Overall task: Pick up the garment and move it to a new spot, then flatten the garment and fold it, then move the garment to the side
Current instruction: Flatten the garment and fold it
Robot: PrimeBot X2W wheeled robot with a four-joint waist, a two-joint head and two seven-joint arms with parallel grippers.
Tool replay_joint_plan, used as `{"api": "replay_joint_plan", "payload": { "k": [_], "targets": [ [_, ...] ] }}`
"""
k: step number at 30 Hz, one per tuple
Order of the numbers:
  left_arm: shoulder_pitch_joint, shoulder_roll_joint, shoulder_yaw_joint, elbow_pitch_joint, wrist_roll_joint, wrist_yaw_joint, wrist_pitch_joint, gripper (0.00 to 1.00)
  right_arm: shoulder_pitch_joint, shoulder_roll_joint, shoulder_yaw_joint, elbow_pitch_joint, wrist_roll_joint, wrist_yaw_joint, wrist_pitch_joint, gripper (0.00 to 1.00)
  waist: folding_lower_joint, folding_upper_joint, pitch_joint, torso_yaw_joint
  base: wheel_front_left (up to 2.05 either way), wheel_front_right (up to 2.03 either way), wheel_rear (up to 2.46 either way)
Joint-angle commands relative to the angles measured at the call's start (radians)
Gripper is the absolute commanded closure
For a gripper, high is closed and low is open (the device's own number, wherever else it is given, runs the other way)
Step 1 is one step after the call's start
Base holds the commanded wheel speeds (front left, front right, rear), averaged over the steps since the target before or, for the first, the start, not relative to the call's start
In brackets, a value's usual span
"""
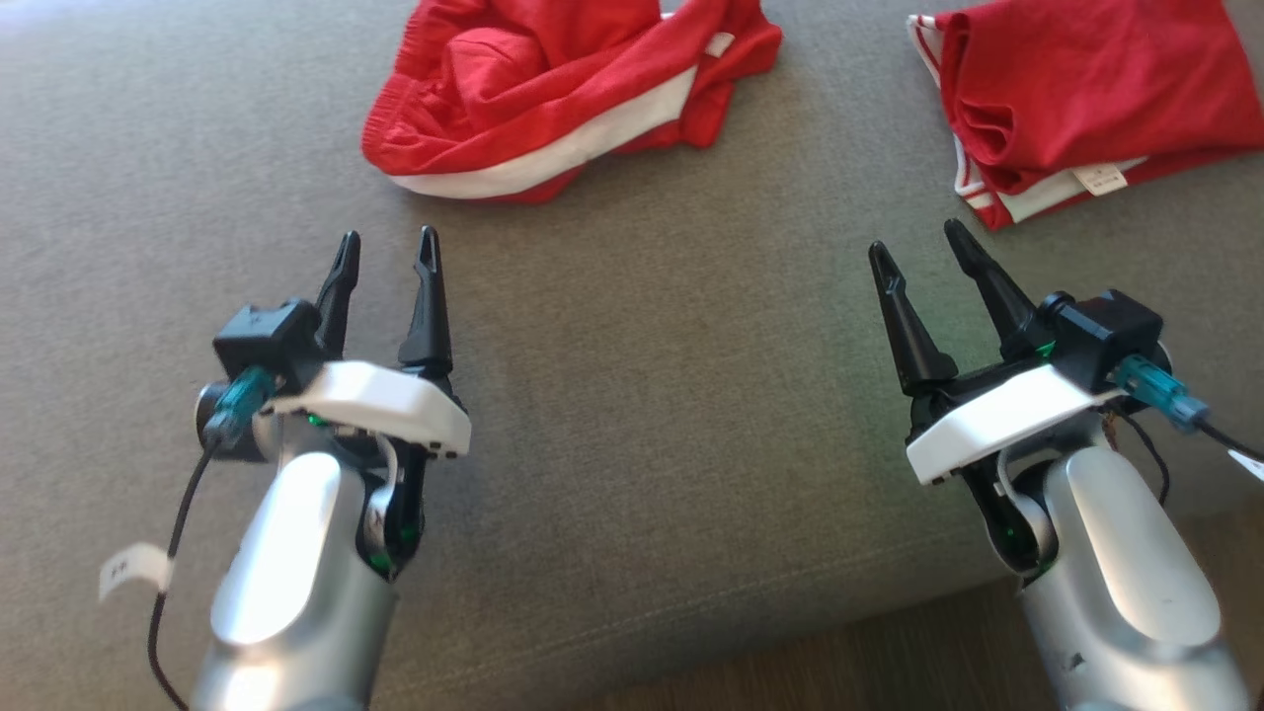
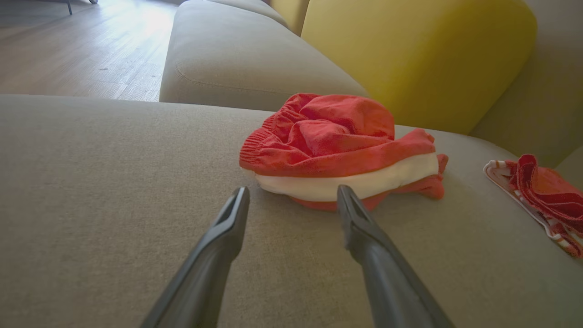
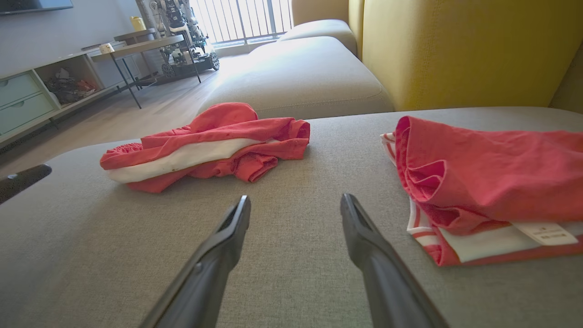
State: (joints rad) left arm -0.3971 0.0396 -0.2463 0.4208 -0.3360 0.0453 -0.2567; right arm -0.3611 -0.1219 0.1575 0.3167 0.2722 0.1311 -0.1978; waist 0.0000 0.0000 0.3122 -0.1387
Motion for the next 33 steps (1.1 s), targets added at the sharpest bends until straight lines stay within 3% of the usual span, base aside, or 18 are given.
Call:
{"api": "replay_joint_plan", "payload": {
  "k": [1,8,16,23,33],
  "targets": [
    [-0.047,0.021,0.030,-0.011,0.014,0.007,-0.005,0.00,0.003,0.013,0.009,-0.048,-0.008,0.000,0.006,0.00,0.0000,0.0000,0.008,-0.010,0.00,0.00,0.00],
    [-0.181,0.053,0.039,0.181,0.038,0.013,-0.005,0.00,0.043,0.037,-0.003,-0.153,-0.038,0.000,0.051,0.00,0.0000,0.0000,0.034,-0.036,0.00,0.00,0.00],
    [-0.296,0.093,0.052,0.338,0.042,0.008,-0.005,0.00,0.058,0.053,-0.017,-0.185,-0.052,0.000,0.061,0.00,0.0000,0.0000,0.057,-0.063,0.00,0.00,0.00],
    [-0.351,0.106,0.023,0.438,0.056,-0.022,-0.005,0.00,0.061,0.060,-0.023,-0.184,-0.061,0.000,0.059,0.00,0.0000,0.0000,0.065,-0.077,0.00,0.00,0.00],
    [-0.400,0.100,-0.004,0.506,0.072,-0.032,-0.005,0.00,0.055,0.065,-0.024,-0.177,-0.066,0.000,0.059,0.00,0.0000,0.0000,0.070,-0.085,0.00,0.00,0.00]
  ]
}}
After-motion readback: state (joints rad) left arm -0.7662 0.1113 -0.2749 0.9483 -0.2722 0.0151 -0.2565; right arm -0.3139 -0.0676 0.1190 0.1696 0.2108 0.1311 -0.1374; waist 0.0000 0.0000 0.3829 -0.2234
